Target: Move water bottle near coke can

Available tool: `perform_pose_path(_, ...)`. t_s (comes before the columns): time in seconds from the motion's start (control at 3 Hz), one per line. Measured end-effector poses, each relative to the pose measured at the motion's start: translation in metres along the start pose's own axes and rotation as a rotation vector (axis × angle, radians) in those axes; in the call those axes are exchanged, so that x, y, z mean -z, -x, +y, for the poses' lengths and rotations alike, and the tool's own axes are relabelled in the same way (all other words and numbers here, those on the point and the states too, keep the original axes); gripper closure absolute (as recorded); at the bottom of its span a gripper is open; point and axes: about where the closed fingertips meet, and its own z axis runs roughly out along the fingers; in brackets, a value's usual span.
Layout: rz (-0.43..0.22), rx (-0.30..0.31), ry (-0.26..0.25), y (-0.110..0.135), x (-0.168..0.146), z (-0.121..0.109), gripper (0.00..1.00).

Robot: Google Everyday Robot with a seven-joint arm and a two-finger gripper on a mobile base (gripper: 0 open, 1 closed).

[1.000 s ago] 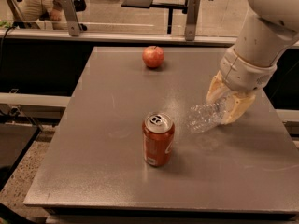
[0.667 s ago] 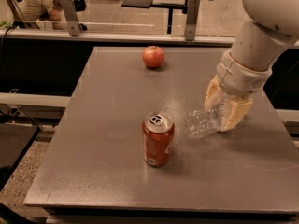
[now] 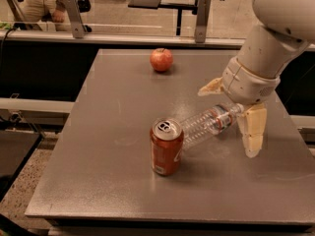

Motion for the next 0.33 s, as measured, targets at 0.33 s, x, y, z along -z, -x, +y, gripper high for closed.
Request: perform_pose_path(0.33,0.0,0.0,0.0,0.0,0.0,0.0,0.0)
